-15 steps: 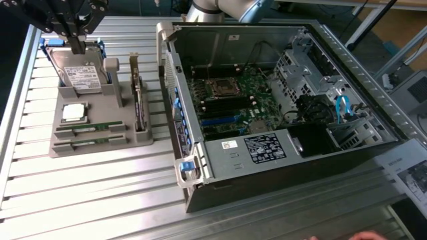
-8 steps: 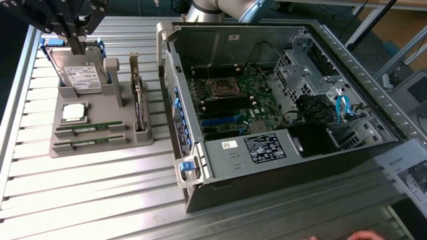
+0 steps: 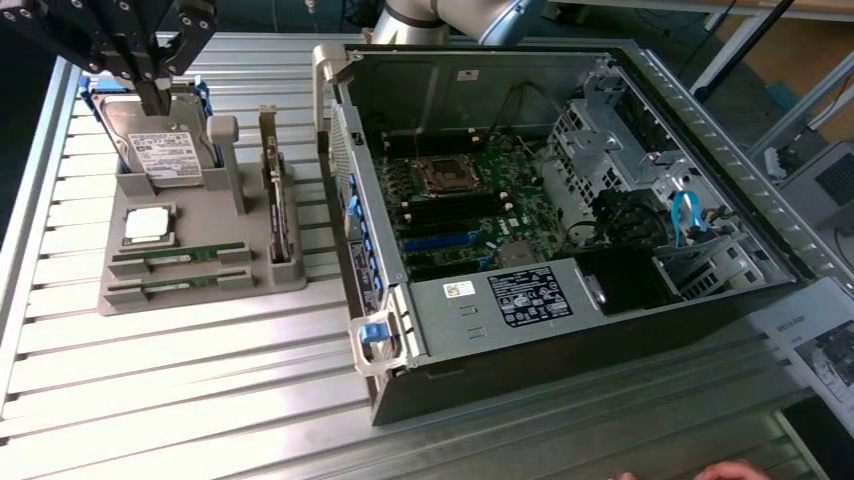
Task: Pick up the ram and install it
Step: 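Reach for the ram, then pick up the ram and move it above insertion slot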
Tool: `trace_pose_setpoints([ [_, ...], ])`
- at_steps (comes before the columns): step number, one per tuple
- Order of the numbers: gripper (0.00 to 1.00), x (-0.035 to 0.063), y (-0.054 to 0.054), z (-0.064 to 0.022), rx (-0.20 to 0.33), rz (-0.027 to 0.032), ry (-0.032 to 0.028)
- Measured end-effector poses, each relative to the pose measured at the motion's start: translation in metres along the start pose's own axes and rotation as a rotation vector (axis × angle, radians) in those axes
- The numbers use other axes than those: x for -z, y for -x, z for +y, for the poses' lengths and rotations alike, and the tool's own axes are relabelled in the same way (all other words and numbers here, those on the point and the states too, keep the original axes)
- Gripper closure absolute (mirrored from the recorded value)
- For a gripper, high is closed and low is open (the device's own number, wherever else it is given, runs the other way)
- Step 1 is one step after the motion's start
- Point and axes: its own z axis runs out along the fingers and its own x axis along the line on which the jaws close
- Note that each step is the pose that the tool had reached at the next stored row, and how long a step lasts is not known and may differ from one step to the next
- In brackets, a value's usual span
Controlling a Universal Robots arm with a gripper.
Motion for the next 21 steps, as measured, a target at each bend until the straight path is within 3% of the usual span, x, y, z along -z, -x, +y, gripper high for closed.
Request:
trace_pose_setpoints([
  [21,0.9,0.0,0.0001,-0.0009,0.0,-0.0001,0.0],
])
